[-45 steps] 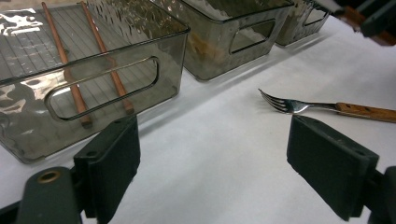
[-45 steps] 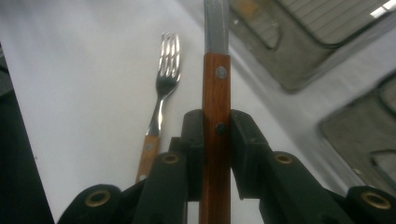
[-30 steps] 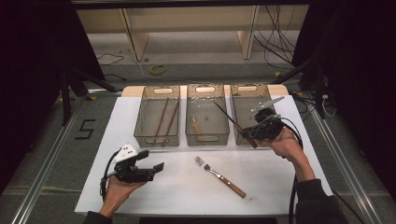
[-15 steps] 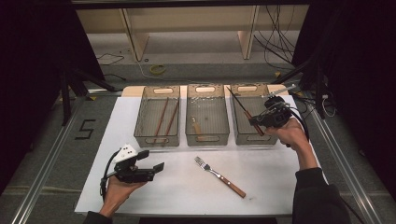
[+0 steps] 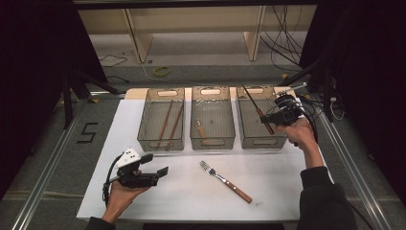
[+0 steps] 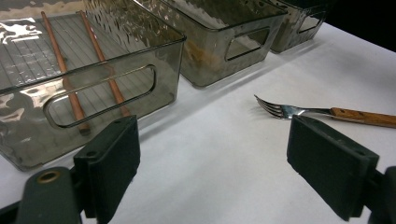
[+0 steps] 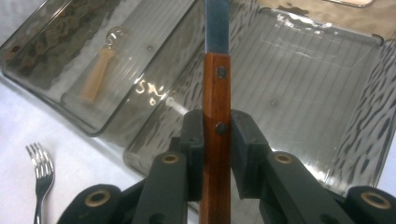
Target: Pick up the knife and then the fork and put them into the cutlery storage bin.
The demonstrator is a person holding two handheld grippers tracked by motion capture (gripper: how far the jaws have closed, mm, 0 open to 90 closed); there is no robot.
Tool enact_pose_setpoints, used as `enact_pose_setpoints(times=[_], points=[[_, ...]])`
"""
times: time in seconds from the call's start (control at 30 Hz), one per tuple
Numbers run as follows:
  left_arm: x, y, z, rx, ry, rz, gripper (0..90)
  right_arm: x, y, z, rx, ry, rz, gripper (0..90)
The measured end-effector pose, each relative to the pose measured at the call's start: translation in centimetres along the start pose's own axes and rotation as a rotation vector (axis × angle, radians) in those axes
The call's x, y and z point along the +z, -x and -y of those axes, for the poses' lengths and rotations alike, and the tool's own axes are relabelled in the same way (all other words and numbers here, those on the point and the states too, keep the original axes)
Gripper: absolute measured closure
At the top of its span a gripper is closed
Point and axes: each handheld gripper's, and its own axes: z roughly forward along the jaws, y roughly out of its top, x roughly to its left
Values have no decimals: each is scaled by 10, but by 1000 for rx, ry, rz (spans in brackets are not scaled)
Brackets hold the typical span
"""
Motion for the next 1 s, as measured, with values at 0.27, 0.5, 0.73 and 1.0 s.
enact_pose_setpoints(times=[0.27,0.5,0.73,1.0], points=[[0,0,0,3,5,1,169,8,5,-4,44,-15,35,772],[-1,-1,0,3,10,2,169,18,7,-5,68,-46,63,771],[-2,0,-1,1,23,3,168,27,8,-5,93,-77,95,770],[-2,0,-1,5,27,5,169,38,8,-4,123,-117,106,768]])
